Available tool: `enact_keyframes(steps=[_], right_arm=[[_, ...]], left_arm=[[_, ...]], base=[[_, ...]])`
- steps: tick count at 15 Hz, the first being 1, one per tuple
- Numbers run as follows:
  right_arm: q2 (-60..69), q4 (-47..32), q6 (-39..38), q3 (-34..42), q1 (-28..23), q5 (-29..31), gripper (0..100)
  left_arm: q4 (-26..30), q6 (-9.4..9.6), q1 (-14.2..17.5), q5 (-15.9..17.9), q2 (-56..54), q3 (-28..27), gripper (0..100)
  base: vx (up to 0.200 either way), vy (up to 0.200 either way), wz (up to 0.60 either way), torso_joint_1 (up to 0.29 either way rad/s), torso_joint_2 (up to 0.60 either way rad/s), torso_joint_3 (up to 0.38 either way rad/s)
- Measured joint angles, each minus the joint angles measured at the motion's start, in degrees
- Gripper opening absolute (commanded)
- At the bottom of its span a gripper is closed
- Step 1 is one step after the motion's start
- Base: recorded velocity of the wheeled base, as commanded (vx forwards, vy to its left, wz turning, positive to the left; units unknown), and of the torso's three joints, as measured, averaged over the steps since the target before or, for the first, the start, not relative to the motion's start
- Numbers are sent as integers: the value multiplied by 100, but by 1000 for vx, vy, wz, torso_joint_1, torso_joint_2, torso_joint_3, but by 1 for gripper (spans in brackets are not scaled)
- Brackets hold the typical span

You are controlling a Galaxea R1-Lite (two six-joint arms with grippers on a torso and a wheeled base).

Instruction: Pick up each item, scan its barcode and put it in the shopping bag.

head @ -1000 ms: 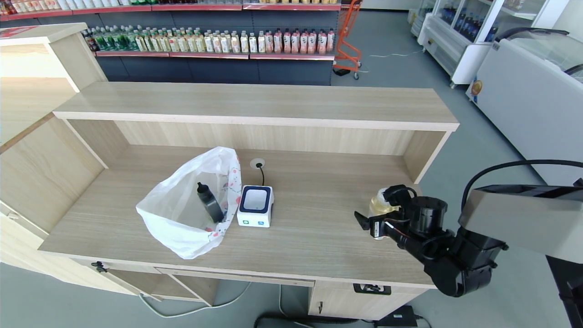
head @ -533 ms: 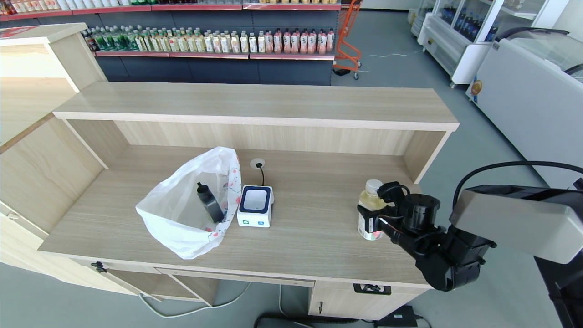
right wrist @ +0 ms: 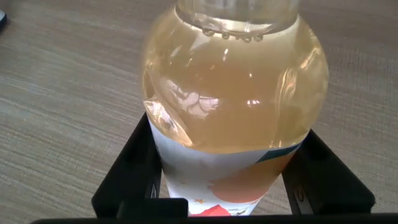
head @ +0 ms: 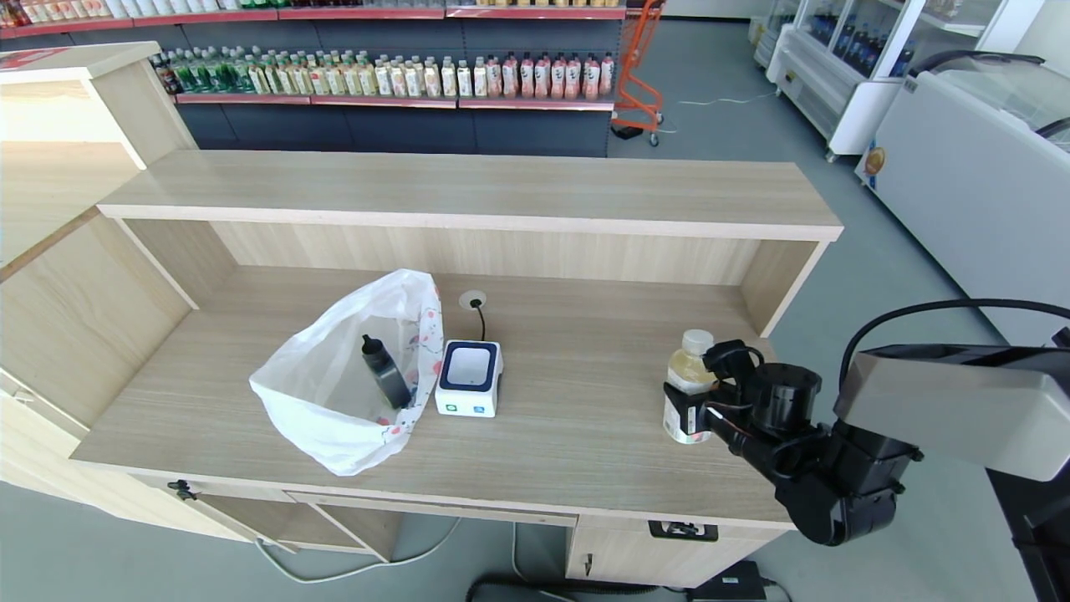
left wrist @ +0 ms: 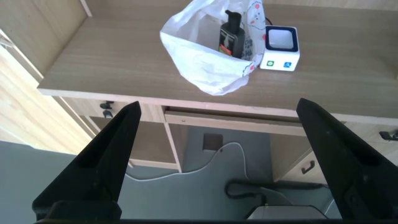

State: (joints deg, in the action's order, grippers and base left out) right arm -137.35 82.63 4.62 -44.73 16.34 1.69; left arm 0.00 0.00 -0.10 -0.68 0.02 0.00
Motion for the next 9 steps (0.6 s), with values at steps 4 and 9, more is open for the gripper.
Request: enact_keyframes(steps=[4,9], right_arm=[[34,61,0,171,22,9,0],[1196,-282,-1023,449,23,-752,0]], left_arm=[[0,0,0,0,0,0,100],[0,0,0,0,0,0,100]], base=[[0,0,0,0,0,0],[0,0,0,0,0,0]])
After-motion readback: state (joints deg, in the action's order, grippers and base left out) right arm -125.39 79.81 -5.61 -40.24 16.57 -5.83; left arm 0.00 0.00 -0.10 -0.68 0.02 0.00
